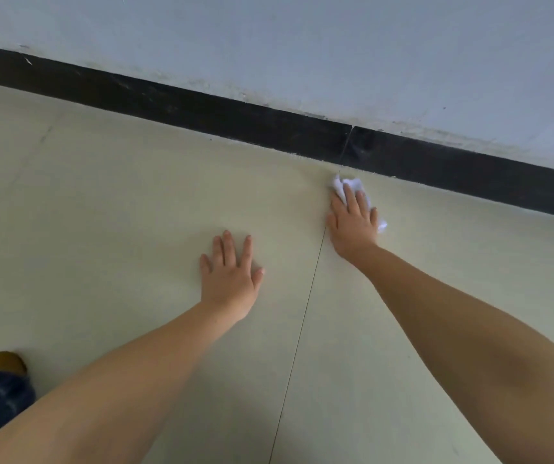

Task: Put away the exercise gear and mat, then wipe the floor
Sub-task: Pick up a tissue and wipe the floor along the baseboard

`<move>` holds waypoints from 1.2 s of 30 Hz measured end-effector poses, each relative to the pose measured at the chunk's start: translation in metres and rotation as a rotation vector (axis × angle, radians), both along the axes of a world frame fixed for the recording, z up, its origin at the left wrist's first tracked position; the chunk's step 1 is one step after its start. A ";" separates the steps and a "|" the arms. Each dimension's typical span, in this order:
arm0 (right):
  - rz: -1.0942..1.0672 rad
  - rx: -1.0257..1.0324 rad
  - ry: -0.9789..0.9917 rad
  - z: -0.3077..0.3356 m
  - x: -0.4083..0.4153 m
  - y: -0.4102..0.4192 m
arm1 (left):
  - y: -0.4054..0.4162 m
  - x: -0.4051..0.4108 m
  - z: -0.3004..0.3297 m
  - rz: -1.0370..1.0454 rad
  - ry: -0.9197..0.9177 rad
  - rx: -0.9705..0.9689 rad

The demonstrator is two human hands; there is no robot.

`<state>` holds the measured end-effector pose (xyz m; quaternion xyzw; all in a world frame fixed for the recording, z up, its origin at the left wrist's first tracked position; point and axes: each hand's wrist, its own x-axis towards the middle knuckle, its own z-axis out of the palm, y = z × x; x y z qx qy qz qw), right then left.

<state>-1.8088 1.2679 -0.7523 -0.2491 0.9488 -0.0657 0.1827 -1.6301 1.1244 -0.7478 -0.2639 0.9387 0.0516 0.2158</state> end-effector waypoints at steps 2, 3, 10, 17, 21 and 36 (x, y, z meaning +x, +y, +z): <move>0.093 0.068 -0.013 0.007 0.004 -0.011 | -0.001 0.000 0.002 -0.012 -0.012 0.004; 0.237 0.069 -0.021 0.007 0.009 -0.011 | 0.000 0.000 0.003 -0.013 -0.017 0.006; 0.335 0.014 -0.002 0.001 0.005 0.072 | 0.018 -0.013 0.009 -0.040 0.028 0.042; -0.603 0.025 0.023 0.001 -0.032 0.197 | 0.098 -0.032 0.004 -0.332 0.060 0.154; -0.691 0.007 0.045 -0.001 -0.021 0.145 | 0.089 -0.029 -0.001 -0.382 0.074 0.143; -0.797 -0.035 -0.018 0.003 -0.002 0.198 | 0.067 -0.030 -0.001 -0.515 0.092 0.129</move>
